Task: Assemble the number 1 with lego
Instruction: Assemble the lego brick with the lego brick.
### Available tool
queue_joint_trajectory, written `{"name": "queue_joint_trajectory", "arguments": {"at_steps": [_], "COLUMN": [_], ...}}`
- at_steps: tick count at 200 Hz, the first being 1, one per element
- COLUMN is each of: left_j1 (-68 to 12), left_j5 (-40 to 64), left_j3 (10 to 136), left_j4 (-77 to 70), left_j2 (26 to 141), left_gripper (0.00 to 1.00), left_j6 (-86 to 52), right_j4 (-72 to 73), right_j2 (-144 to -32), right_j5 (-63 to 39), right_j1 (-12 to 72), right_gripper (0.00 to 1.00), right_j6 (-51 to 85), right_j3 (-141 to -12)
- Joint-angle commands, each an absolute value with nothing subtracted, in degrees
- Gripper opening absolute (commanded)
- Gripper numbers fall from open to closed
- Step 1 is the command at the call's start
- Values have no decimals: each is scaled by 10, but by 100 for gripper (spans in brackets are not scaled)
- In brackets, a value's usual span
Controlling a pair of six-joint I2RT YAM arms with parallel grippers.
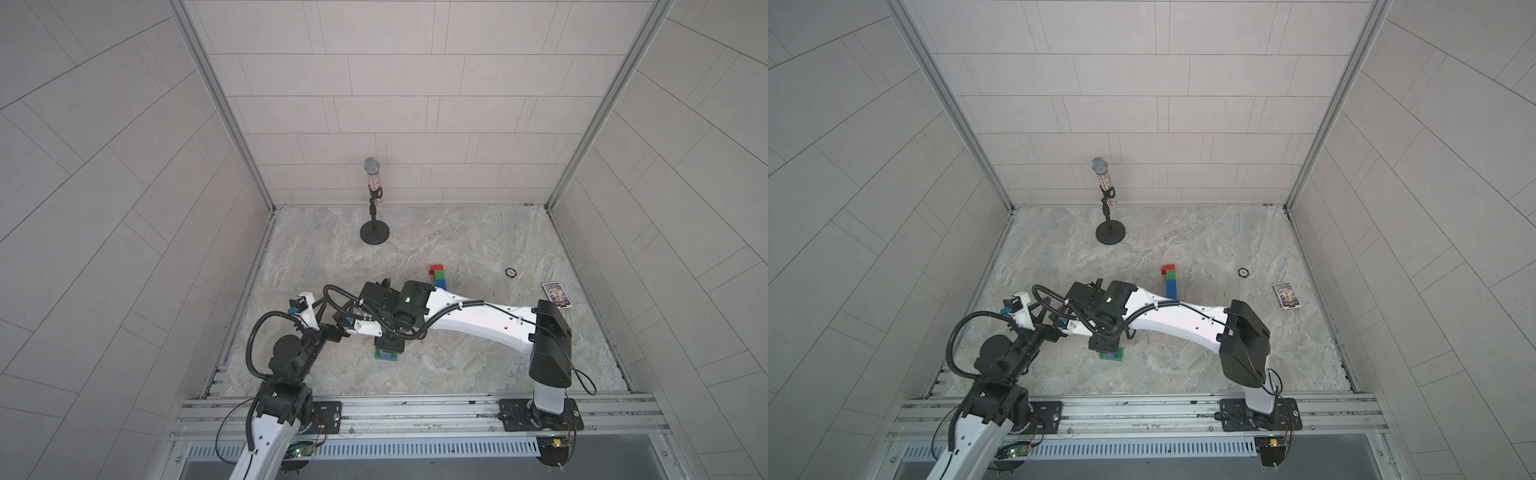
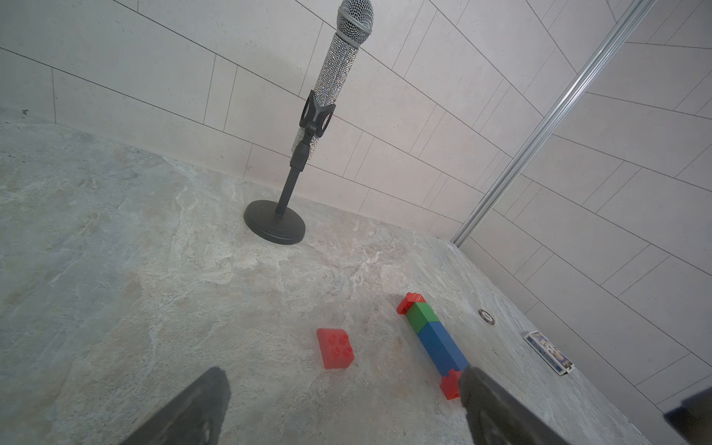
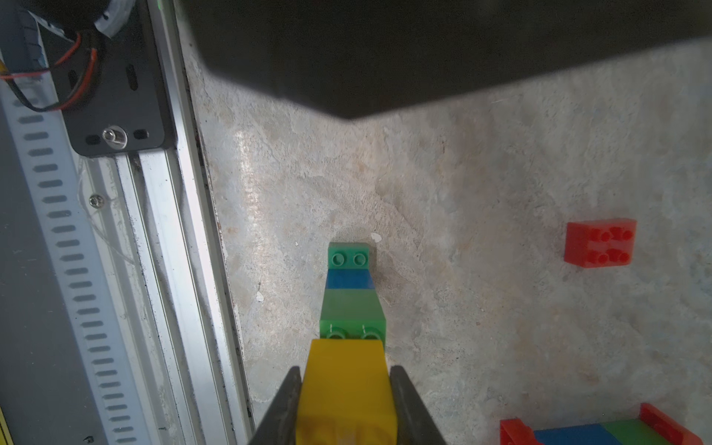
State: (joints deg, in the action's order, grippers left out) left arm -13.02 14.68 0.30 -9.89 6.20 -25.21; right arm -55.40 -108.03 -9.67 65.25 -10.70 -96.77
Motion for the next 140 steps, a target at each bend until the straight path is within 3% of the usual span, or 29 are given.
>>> {"name": "queue_joint_trajectory", "arguments": {"at_steps": [1, 140], "left_j1": [-129, -129], "left_j5": [168, 165], "left_j3": [-8, -8], "left_j4": [-112, -112], "left_j2": [52, 54], "left_gripper": [100, 100], "left_j6": [-246, -246], "right_j4": [-553, -543], "right_j2": [-1075, -1095], "right_j5": [-98, -125], "right_j1": [652, 650], "right_gripper": [0, 0], "right_j6": [-113, -150], "right_j3": [-957, -923]}}
